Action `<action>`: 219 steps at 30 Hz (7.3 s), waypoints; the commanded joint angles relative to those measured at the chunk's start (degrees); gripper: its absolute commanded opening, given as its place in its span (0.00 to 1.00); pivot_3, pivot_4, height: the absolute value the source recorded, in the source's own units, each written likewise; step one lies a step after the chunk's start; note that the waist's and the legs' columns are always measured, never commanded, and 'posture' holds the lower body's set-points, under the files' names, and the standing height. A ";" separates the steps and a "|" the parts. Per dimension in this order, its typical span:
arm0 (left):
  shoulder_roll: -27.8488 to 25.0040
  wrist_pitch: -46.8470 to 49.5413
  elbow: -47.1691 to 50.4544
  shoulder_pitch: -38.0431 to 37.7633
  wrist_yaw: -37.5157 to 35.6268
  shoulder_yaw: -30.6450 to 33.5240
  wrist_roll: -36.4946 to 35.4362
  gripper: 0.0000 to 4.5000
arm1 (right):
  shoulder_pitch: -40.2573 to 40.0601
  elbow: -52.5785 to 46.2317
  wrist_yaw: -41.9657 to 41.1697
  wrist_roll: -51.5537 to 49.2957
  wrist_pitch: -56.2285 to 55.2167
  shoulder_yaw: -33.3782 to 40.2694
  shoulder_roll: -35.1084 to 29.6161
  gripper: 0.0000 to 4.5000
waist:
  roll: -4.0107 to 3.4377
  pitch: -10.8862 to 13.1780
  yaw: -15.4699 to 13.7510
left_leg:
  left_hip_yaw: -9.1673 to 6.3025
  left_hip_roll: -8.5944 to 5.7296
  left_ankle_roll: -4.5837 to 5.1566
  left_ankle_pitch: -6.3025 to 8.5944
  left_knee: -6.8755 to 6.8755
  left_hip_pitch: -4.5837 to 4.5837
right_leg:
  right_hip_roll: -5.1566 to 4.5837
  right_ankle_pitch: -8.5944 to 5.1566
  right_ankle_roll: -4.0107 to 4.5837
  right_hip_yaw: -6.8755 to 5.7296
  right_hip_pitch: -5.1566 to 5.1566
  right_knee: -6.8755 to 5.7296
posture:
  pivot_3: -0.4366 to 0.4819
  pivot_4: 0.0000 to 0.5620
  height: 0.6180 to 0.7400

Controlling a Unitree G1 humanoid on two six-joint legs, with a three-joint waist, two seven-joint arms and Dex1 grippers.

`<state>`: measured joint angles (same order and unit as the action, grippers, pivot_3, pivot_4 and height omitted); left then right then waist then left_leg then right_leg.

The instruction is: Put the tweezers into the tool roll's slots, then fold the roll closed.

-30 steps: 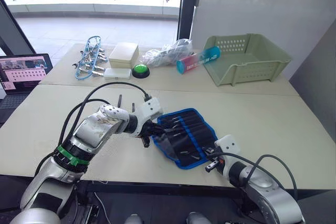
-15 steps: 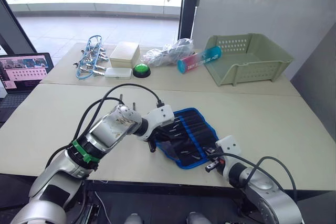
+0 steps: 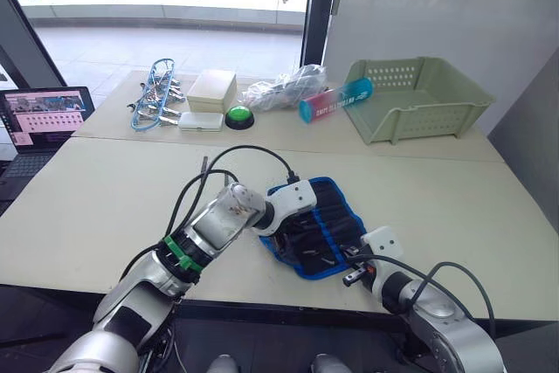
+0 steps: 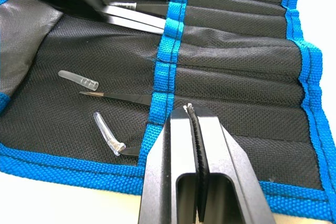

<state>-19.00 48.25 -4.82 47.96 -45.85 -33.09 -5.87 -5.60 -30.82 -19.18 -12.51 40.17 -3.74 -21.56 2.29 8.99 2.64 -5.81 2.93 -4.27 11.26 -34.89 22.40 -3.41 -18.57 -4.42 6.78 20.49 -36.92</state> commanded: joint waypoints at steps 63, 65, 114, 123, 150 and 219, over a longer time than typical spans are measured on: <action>0.06 -15.23 42.40 -69.33 22.67 60.97 -15.44 1.00 | 1.37 10.33 -7.65 1.38 -2.04 0.55 -6.61 0.00 | 0.30 0.02 0.64 | 0.16 0.03 -0.36 0.23 0.04 -0.03 | -0.07 0.28 0.36 0.20 -0.25 0.83 | 0.48 0.27 1.00; -0.06 -14.16 40.27 -66.10 24.60 58.77 -14.61 1.00 | 1.15 10.15 -7.23 1.37 -2.05 0.68 -6.44 0.00 | 0.32 0.01 0.17 | 0.14 0.03 -0.35 0.23 0.02 -0.04 | -0.07 0.28 0.37 0.18 -0.26 0.80 | 0.48 0.27 1.00; -0.74 -36.30 -39.37 -5.72 27.76 40.74 1.52 0.01 | -1.33 3.30 -0.82 0.58 2.09 0.31 -2.83 0.00 | -0.73 -1.15 -1.65 | 0.04 -0.11 -0.24 0.05 0.05 -0.18 | -0.04 0.01 -0.20 0.13 -0.26 0.26 | 0.48 0.27 1.00; -4.37 -28.60 -7.42 -11.76 15.75 36.46 -3.64 0.01 | -1.30 3.31 -1.28 0.70 2.08 0.64 -3.16 0.00 | -0.04 -0.60 -1.48 | -0.01 -0.08 -0.26 0.05 0.11 0.12 | -0.03 0.22 0.23 0.10 0.01 0.23 | 0.48 0.27 1.00; -14.53 5.42 9.03 2.36 -11.75 0.63 -7.43 0.01 | -0.01 3.50 0.36 0.98 2.62 0.11 -1.45 0.00 | -0.10 -0.17 0.03 | -0.01 -0.08 -0.24 0.05 0.06 0.10 | 0.00 -0.01 -0.06 0.14 0.03 0.17 | 0.48 0.27 1.00; 15.24 -26.03 -31.17 11.19 -9.52 -0.44 12.47 0.01 | -3.64 -1.73 1.80 -1.42 14.50 -3.55 -1.29 0.00 | -0.13 -0.22 -1.66 | -0.11 -0.16 -0.17 0.09 -0.08 0.26 | -0.01 0.14 0.21 0.12 -0.08 0.22 | 0.48 0.27 1.00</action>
<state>-5.11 23.66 -34.94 58.22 -56.70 -33.98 5.76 -5.67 -36.06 -16.21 -12.55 48.86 -3.79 -22.93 2.16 8.77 0.99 -5.93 2.77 -4.44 11.35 -34.99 22.65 -3.41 -18.43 -4.20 6.89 20.38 -36.71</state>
